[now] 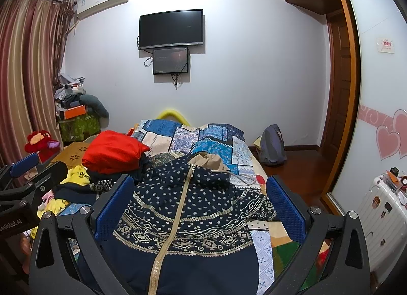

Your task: Fold large clothes

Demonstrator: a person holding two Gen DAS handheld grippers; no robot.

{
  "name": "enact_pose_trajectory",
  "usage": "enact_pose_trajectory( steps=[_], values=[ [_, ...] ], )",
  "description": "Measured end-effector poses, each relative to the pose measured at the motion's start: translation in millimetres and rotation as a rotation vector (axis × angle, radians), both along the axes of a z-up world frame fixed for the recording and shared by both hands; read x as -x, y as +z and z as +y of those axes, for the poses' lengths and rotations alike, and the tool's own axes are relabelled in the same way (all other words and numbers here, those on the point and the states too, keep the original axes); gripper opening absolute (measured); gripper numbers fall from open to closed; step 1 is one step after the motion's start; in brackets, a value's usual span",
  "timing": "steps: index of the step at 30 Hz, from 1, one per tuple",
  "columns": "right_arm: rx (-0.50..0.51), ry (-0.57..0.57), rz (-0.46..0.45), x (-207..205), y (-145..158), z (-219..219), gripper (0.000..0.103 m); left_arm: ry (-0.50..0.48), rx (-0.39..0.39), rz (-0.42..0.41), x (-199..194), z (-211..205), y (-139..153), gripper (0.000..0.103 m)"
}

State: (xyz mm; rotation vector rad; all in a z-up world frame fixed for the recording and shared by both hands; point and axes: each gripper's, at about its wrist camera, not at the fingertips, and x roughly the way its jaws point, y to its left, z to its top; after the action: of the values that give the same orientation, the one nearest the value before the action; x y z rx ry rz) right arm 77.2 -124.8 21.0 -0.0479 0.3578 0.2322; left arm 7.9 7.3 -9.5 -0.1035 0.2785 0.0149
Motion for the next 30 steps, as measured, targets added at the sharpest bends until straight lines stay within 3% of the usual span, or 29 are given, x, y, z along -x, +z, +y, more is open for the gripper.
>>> enact_pose_trajectory(
  steps=[30],
  values=[
    [0.005, 0.005, 0.001, -0.8, 0.5, 0.3, 0.103, -0.001, 0.007, 0.009, -0.1, 0.7, 0.5, 0.103]
  ],
)
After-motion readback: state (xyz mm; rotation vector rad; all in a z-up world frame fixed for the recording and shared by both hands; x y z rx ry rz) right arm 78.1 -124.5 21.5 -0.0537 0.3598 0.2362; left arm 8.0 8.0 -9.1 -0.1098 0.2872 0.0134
